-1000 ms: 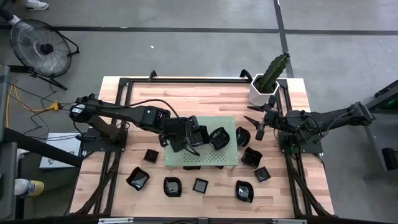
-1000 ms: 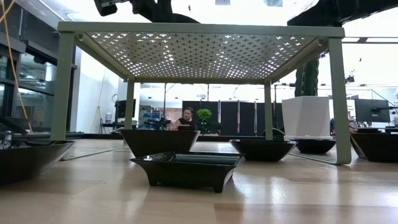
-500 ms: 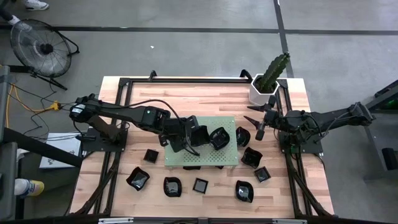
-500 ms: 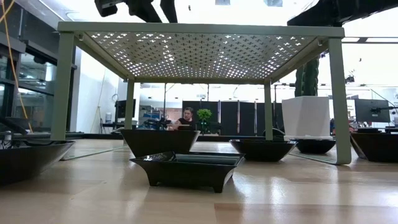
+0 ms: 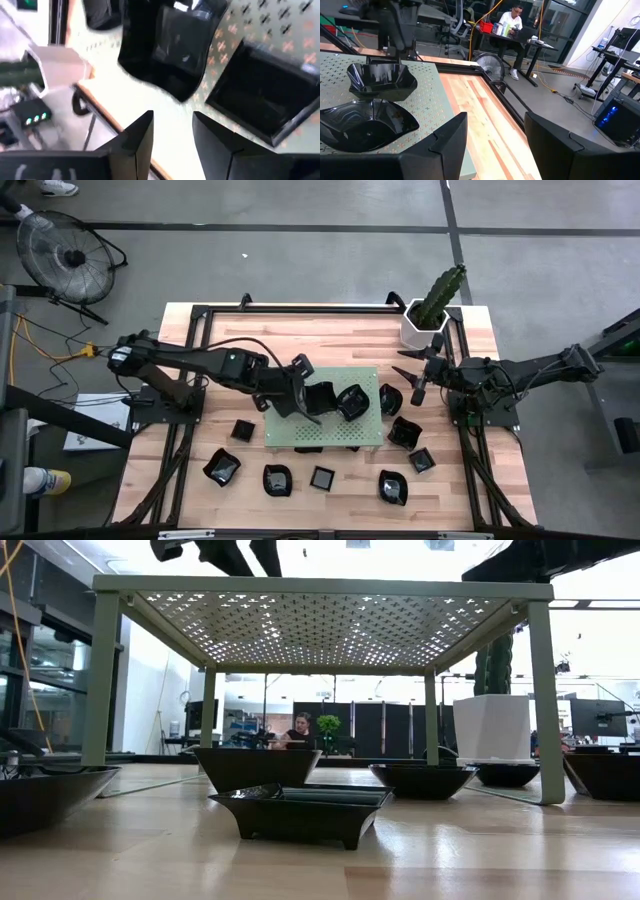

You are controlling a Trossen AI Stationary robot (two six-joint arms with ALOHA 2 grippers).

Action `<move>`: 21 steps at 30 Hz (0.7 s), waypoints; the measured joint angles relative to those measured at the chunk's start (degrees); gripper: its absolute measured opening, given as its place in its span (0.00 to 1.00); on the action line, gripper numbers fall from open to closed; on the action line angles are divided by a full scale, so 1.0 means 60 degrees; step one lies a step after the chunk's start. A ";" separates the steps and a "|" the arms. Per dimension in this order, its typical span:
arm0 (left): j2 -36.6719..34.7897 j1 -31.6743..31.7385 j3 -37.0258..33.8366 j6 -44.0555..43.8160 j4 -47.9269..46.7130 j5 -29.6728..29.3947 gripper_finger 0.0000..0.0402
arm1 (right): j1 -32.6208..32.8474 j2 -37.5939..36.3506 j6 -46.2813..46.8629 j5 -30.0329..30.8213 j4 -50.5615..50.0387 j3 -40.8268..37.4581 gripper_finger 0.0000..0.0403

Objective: Pick & Place Mini shaped plates
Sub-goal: Stack the black square shaped plate on top of the black square shaped plate on the shelf

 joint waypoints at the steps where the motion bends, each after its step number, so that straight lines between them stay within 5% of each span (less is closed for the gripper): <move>1: -0.0035 0.0003 0.0004 -0.0146 -0.0076 -0.0077 0.33 | -0.0003 0.0003 -0.0003 -0.0004 -0.0001 0.0000 0.48; 21: -0.0624 0.0003 -0.0011 -0.5416 -0.4367 -0.0252 0.33 | -0.0002 0.0004 -0.0001 -0.0004 0.0000 0.0000 0.48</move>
